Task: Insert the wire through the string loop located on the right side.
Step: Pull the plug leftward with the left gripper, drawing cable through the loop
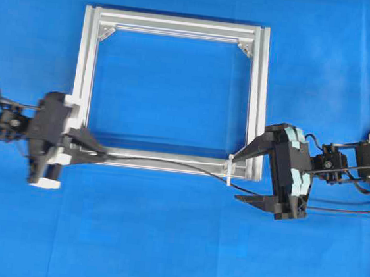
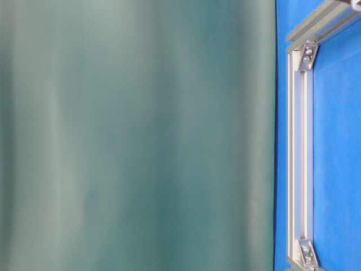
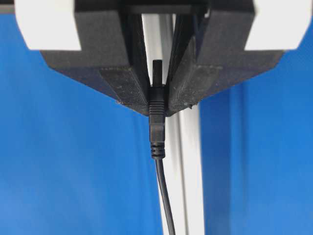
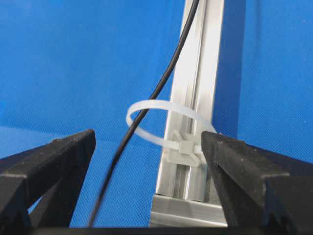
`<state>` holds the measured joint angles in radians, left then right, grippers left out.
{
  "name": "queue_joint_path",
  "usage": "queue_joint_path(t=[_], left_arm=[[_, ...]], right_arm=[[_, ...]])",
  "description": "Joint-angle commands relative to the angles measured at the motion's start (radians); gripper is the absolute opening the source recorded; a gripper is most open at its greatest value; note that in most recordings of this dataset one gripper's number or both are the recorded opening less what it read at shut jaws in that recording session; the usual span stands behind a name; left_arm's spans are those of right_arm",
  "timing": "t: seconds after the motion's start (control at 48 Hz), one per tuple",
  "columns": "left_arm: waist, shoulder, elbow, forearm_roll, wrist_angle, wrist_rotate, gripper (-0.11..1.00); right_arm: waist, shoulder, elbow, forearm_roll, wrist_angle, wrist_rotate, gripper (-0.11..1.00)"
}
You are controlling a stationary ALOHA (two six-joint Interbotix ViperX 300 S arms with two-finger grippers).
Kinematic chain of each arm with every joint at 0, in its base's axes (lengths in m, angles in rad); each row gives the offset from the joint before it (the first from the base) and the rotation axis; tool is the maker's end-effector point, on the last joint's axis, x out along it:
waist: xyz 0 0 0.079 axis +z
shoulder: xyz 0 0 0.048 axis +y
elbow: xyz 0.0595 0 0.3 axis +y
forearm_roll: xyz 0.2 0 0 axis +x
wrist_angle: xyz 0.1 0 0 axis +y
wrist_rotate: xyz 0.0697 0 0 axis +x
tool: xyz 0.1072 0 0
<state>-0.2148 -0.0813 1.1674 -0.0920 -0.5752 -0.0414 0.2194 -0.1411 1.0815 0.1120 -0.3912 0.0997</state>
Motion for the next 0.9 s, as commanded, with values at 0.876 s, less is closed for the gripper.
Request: queue_joint_path(t=[0.876], left_arm=[[-0.046, -0.213, 0.190, 0.006, 0.044, -0.048, 0.09]], right_arm=[[0.000, -0.029, -0.044, 0.011, -0.002, 0.002, 0.90]])
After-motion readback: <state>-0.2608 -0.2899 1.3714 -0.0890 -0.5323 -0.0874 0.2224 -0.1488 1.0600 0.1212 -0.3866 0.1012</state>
